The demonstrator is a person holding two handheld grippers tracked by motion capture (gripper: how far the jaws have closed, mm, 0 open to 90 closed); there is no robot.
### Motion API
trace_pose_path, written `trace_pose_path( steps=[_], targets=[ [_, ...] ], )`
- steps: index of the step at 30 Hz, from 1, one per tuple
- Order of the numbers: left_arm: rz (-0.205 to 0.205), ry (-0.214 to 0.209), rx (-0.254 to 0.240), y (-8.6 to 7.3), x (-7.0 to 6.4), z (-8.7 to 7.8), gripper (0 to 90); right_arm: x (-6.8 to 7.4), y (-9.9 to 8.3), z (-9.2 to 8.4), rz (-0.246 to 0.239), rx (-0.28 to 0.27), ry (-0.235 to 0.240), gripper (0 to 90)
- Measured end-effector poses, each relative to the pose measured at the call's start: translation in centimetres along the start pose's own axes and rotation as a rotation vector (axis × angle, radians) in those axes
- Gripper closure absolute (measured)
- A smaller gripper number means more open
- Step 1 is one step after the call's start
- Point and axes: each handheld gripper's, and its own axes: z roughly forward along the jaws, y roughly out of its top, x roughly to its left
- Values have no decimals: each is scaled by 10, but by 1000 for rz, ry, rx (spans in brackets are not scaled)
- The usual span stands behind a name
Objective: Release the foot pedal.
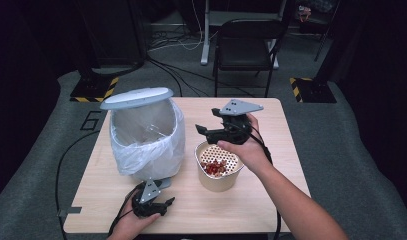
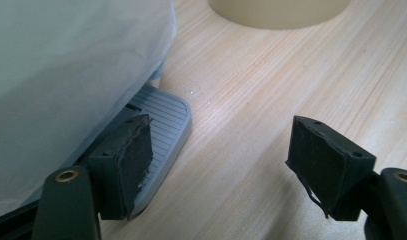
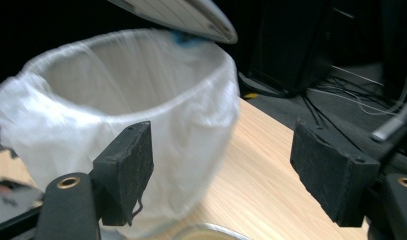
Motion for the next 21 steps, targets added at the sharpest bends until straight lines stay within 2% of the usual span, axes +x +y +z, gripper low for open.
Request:
trace_pose_path(
  steps=[2,7,8,9,11,12,15,21],
  targets=[
    [-26,-7,-14,0,2,-1,267,-5,-8,-6,-7,-1,-30,243],
    [-54,-15,-48,5,6,-7,270,-17,-28,-17,4,24,-95,244],
    [-129,-18,-51,4,3,-7,296,-19,-32,-19,4,27,-107,244],
    [-146,-27,-51,5,4,-8,304,-22,-36,-21,6,26,-116,244],
    [-147,-29,-45,5,6,-10,313,-24,-40,-23,10,25,-124,244],
    [-165,-40,-35,6,6,-12,328,-27,-49,-26,21,27,-147,244],
    [-187,-49,-36,8,7,-17,341,-31,-62,-29,34,42,-172,244],
    [-234,-77,-46,8,9,-31,384,-32,-83,-37,45,51,-215,249]
  ],
)
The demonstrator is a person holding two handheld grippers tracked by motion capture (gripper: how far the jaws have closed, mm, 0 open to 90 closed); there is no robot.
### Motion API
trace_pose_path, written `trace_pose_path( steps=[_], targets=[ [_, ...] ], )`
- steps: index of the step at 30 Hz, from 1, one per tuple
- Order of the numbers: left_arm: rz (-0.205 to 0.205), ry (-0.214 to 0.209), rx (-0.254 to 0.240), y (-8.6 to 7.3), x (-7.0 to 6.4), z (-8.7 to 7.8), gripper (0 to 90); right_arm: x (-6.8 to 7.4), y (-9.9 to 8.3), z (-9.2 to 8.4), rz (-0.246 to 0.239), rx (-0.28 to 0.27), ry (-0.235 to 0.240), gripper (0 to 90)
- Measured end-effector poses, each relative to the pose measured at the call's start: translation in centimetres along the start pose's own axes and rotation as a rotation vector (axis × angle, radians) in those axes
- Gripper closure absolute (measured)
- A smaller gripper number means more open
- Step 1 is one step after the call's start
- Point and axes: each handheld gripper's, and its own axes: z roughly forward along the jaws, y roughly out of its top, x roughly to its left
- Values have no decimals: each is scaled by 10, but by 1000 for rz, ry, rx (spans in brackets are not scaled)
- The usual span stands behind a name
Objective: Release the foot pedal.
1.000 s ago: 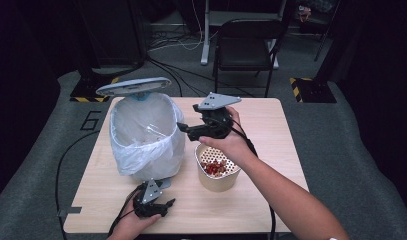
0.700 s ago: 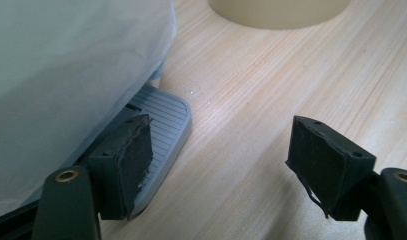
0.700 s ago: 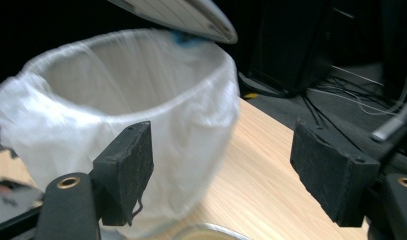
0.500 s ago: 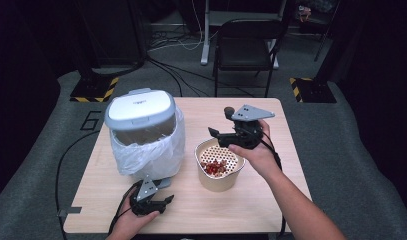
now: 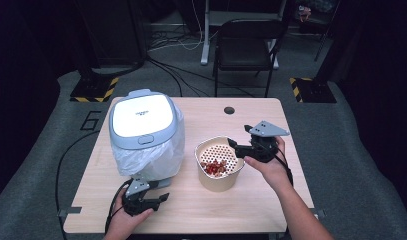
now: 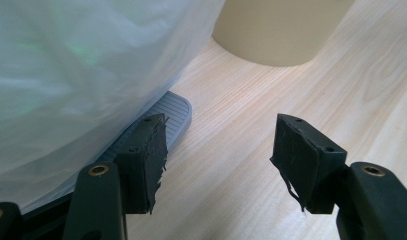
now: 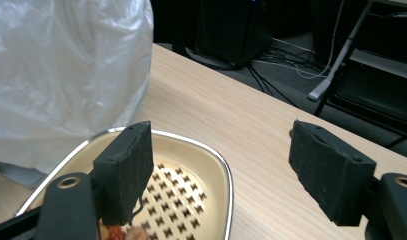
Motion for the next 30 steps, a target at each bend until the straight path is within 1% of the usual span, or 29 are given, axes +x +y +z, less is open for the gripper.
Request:
trace_pose_path(
  steps=[1,2,3,4,5,6,8,9,11,13,14,15,16,17,18,19,20,21,22,25,26,27,28,29,30],
  targets=[
    [0,0,0,0,0,0,385,0,0,0,0,0,0,249],
    [-15,6,-10,-1,1,-3,390,-1,-6,-3,2,7,-18,249],
    [-15,6,-10,-1,1,-3,393,-1,-9,-4,10,10,-25,249],
    [-25,1,-11,-1,2,-6,395,-3,-12,-6,10,10,-33,249],
    [-26,-3,-1,-1,3,-9,396,-4,-15,-8,14,10,-40,249],
    [-33,7,-5,-1,3,-10,396,-6,-17,-10,14,10,-44,249],
    [-37,12,-9,-1,4,-13,404,-10,-24,-15,36,4,-54,250],
    [-26,-4,-2,-1,6,-15,405,-11,-26,-16,42,3,-55,251],
    [-25,2,-2,-1,7,-16,413,-14,-33,-19,54,8,-65,253],
    [-54,18,7,-3,10,-20,415,-18,-40,-22,66,16,-75,255],
    [45,28,16,-1,18,-22,419,-20,-43,-23,77,21,-80,256],
    [45,28,16,-1,18,-22,421,-22,-47,-25,82,23,-86,256],
    [16,20,29,-3,19,-24,421,-24,-50,-26,89,23,-92,257],
    [26,27,24,-3,20,-25,421,-25,-55,-28,104,25,-100,258],
    [7,31,24,-4,19,-26,421,-27,-60,-28,114,28,-102,257],
    [24,30,33,-5,21,-27,421,-28,-64,-29,118,34,-105,257],
    [24,32,38,-5,22,-28,421,-29,-69,-29,127,40,-114,258],
    [-108,34,28,-8,14,-27,420,-30,-74,-29,138,49,-119,257],
    [-90,39,35,-9,15,-28,420,-31,-78,-29,144,55,-120,258],
    [-91,48,35,-10,16,-29,419,-33,-89,-28,160,66,-129,258],
    [-80,18,42,-11,19,-31,419,-33,-93,-27,162,69,-129,258],
    [-80,20,46,-12,20,-32,419,-33,-96,-26,162,73,-130,258],
    [-83,28,56,-12,21,-34,419,-33,-100,-25,156,78,-130,258],
    [-63,59,48,-13,23,-36,419,-33,-103,-23,147,85,-135,258],
    [-63,59,48,-13,23,-36,419,-32,-107,-21,142,94,-141,259]
  ],
)
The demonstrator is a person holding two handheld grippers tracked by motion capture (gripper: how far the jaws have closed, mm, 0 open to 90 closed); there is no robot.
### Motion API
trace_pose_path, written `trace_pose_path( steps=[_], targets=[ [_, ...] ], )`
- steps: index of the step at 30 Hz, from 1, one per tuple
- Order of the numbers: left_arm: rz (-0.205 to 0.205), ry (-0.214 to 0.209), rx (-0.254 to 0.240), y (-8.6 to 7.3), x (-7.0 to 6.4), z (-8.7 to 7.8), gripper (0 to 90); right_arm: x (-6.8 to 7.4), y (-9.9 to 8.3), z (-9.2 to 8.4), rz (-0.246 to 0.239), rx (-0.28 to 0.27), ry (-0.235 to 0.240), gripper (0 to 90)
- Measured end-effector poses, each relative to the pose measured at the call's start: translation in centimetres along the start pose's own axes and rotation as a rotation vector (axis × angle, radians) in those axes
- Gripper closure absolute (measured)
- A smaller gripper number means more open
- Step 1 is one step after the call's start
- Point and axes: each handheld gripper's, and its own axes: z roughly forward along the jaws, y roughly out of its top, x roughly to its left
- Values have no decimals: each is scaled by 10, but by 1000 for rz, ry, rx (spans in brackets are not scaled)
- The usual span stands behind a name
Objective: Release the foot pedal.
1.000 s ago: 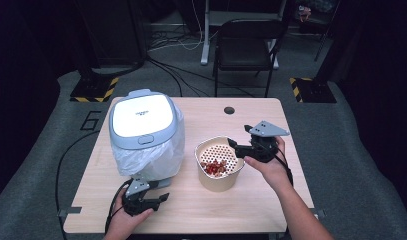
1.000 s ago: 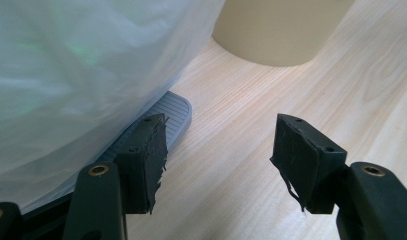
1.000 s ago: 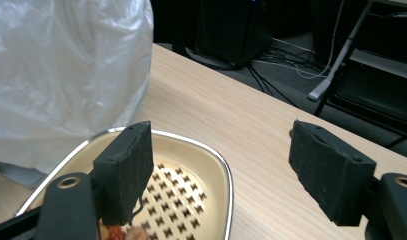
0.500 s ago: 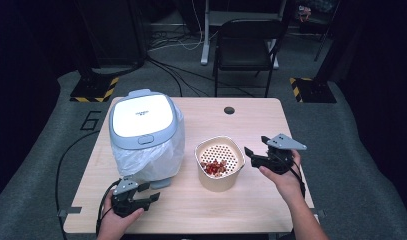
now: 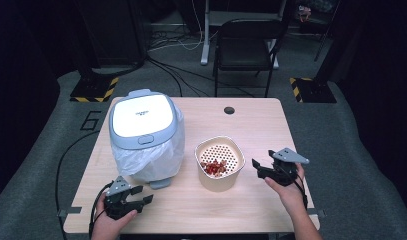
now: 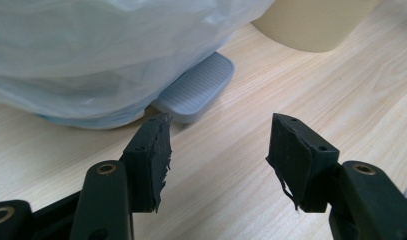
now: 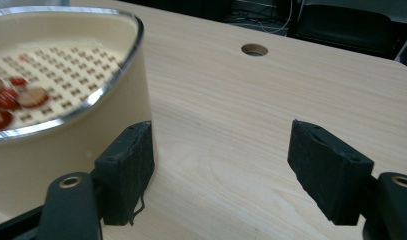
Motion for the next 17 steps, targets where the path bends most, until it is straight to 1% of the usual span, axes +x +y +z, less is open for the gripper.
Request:
trace_pose_path(
  steps=[1,2,3,4,5,6,7,9,10,11,12,13,14,15,16,17],
  targets=[
    [-5,-1,7,-1,1,-2,419,0,0,0,0,0,0,259],
    [-9,0,9,-2,4,-4,419,-1,-7,6,-1,14,1,262],
    [-14,4,0,-3,5,-5,419,-1,-10,9,1,25,2,266],
    [-34,0,2,-3,5,-6,420,-1,-13,11,0,36,-4,268],
    [-34,0,2,-3,5,-6,420,-1,-13,11,0,36,-4,268],
    [-29,5,-5,-3,9,-7,421,-3,-18,15,2,49,-3,270],
    [-42,-9,-7,-3,10,-9,421,-3,-20,16,10,51,1,271],
    [-52,-9,-17,-4,12,-11,421,-4,-23,18,15,60,4,273],
    [-41,4,-25,-4,14,-12,421,-5,-24,20,8,63,-1,273],
    [-50,0,-18,-4,16,-14,421,-5,-25,21,-2,73,-4,272],
    [-41,17,-27,-4,18,-15,421,-6,-26,21,-19,84,-19,272],
    [-47,19,-23,-4,20,-17,421,-7,-27,22,-30,88,-22,272],
    [-53,28,-26,-4,23,-19,419,-9,-28,23,-32,92,-27,271],
    [-53,28,-26,-4,23,-19,417,-9,-28,23,-32,92,-27,271],
    [-71,31,-26,-5,25,-22,417,-11,-30,23,-25,101,-25,269],
    [-87,39,-37,-5,27,-24,412,-13,-32,24,-21,111,-29,269]
  ],
)
